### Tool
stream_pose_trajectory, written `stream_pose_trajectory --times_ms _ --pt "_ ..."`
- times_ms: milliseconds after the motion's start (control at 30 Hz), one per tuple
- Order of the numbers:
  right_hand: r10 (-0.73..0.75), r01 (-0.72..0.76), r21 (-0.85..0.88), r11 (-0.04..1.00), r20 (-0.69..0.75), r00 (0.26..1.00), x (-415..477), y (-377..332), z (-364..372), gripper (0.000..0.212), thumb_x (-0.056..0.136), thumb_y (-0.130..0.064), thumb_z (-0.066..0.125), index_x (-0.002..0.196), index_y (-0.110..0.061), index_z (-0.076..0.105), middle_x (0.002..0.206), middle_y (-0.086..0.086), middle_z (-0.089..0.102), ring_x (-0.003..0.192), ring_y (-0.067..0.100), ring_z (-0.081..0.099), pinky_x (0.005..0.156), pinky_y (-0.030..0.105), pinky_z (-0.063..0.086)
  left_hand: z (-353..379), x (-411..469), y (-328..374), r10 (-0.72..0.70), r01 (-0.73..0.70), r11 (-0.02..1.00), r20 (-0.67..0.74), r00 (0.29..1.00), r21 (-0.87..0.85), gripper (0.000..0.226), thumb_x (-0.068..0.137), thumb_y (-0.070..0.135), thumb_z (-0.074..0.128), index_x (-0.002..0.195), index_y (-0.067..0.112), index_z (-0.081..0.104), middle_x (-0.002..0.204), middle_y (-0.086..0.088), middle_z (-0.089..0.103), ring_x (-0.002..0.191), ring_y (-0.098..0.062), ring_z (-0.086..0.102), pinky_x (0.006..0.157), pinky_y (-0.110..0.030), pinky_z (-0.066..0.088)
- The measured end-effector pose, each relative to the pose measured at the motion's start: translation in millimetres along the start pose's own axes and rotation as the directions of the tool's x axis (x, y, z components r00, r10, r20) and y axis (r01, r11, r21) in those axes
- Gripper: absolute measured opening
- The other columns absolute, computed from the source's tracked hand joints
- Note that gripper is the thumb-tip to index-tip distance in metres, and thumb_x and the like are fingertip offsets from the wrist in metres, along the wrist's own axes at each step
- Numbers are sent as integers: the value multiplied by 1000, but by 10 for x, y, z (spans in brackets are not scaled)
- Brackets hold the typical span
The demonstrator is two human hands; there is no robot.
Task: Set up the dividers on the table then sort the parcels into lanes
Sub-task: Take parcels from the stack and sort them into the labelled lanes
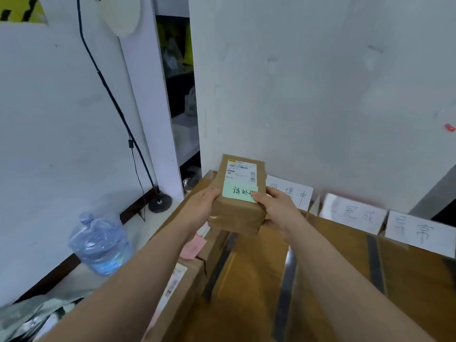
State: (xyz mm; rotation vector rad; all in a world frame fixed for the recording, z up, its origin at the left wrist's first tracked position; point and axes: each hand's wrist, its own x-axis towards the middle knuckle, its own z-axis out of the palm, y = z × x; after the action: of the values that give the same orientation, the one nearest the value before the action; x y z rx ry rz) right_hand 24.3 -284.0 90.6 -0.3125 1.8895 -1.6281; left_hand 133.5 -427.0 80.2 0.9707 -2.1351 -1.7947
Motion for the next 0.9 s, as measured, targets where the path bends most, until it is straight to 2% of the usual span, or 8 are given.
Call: stream_pose_trajectory --times_ms 167,333,400,500,600,667,767,900 --pt "18 -16 16 1000 -121 992 554 -62 445 34 94 -22 61 128 -23 55 113 -4 67 90 10 63 75 31 57 -437 847 -42 17 -25 994 75 997 106 59 83 59 44 131 28 59 132 1 61 118 -22 58 104 -47 46" --pt "28 -25 16 1000 -207 978 1053 -40 702 41 94 -23 62 134 -18 52 122 -1 65 100 14 63 86 34 56 -632 1485 -70 47 -75 987 191 980 140 40 102 42 37 136 28 54 127 0 62 111 -21 60 97 -46 52" --pt "38 -28 50 998 -223 974 1220 -28 773 39 94 -20 61 132 -18 54 120 -1 66 95 10 64 80 28 57 -659 1666 -125 43 -66 991 200 979 112 39 103 41 37 137 28 53 125 0 62 109 -20 60 90 -41 55" --pt "46 -33 56 998 -250 967 1452 29 876 36 94 -18 61 129 -18 56 112 -3 67 89 7 64 71 21 55 -694 1850 -201 49 -66 996 231 972 66 35 105 38 38 133 26 54 118 3 64 99 -15 61 67 -24 50" --pt "83 -69 64 996 -258 963 1629 132 953 36 94 -19 61 130 -18 56 114 -3 67 96 12 65 80 28 57 -716 2038 -291 59 -82 993 238 969 86 34 105 38 37 133 28 53 119 6 64 98 -10 61 61 -19 46" --pt "97 -86 52 995 -274 957 1704 186 976 35 94 -19 61 129 -19 56 112 -4 67 96 11 64 81 30 57 -709 2134 -342 57 -83 992 256 965 91 31 105 37 37 131 29 53 123 6 63 103 -12 61 71 -24 51" --pt "94 -93 16 995 -298 950 1778 252 995 34 95 -19 59 129 -21 55 112 -4 65 94 8 62 77 24 56 -685 2229 -417 68 -98 990 263 962 102 24 105 34 38 126 36 52 117 13 61 111 -14 58 99 -35 48" --pt "68 -99 -83 992 -313 947 1837 304 1029 35 96 -20 57 131 -22 53 122 -4 64 97 10 60 76 22 53 -665 2317 -567 41 -65 995 278 960 75 20 103 36 43 103 50 58 113 16 68 109 -13 64 100 -42 51"
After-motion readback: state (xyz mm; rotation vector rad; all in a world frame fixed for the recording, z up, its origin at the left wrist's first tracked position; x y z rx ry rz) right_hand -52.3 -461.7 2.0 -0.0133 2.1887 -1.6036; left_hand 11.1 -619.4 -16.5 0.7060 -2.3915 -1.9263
